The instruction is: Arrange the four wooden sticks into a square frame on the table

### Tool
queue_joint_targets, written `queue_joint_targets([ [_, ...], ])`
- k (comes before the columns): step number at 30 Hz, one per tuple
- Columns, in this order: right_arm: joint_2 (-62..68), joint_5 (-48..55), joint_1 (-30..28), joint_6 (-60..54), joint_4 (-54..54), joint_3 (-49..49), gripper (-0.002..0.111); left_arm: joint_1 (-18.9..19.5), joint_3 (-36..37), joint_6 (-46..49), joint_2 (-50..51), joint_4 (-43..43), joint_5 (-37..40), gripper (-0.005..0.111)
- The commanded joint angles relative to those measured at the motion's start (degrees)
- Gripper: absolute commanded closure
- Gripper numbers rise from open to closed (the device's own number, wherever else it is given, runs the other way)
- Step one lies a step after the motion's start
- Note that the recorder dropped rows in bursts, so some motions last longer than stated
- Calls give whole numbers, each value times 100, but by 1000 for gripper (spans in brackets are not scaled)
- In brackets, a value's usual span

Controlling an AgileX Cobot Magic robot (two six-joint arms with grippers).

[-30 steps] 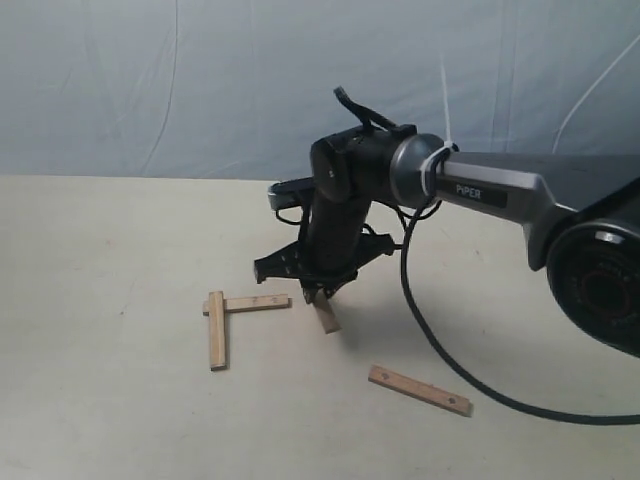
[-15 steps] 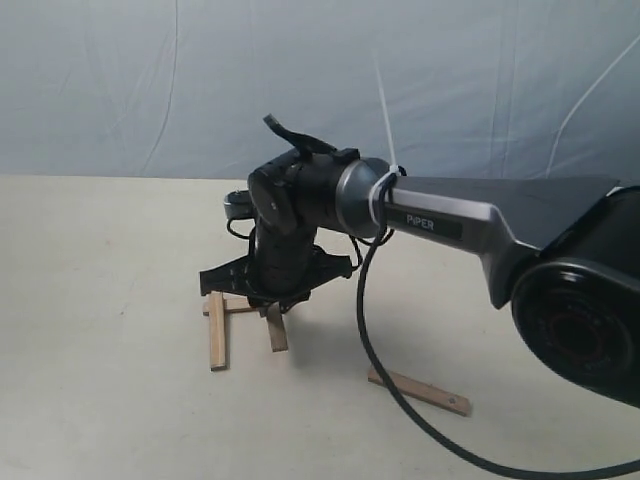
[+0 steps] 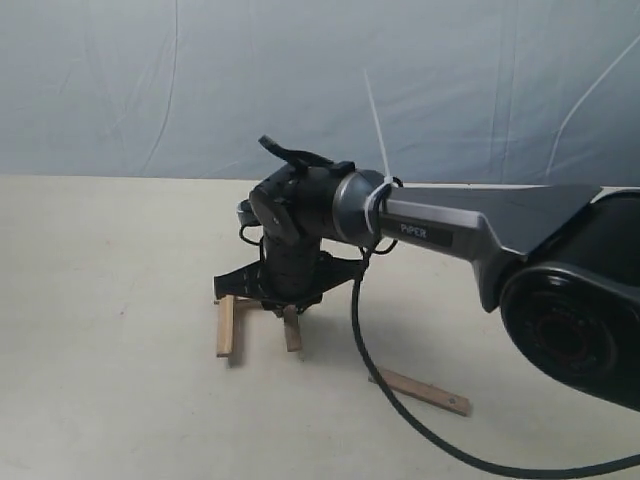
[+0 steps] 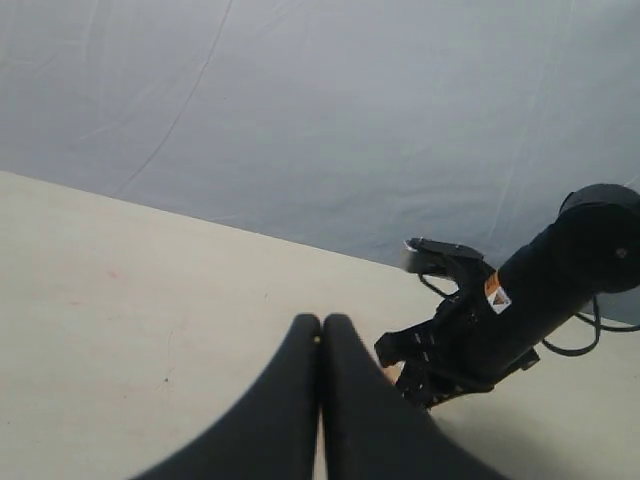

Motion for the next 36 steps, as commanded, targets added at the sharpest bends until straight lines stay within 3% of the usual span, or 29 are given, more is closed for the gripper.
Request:
queue_joint_targets([
  [1,-684,672,-155,-23,-693,-27,109,26,26,-21,-34,-43,72,107],
  [4,-1295,852,-326,407,-1053,576,109,26,26,-21,-34,-43,72,107],
  [12,-3309,-1471,-1310,2205,-1036,4487,109,26,26,-10,-34,-43,81,107],
  [15,-3605,-2270,-1583,2518,-975,5314,109,26,26,-10,-34,-43,81,107],
  [19,-3631,-2554,-1653,2518,-969,5735,109,26,26,-10,-34,-43,81,107],
  [36,-2941,-2861,-1641,2518,-856,5737,109,26,26,-10,-34,-43,105,107],
])
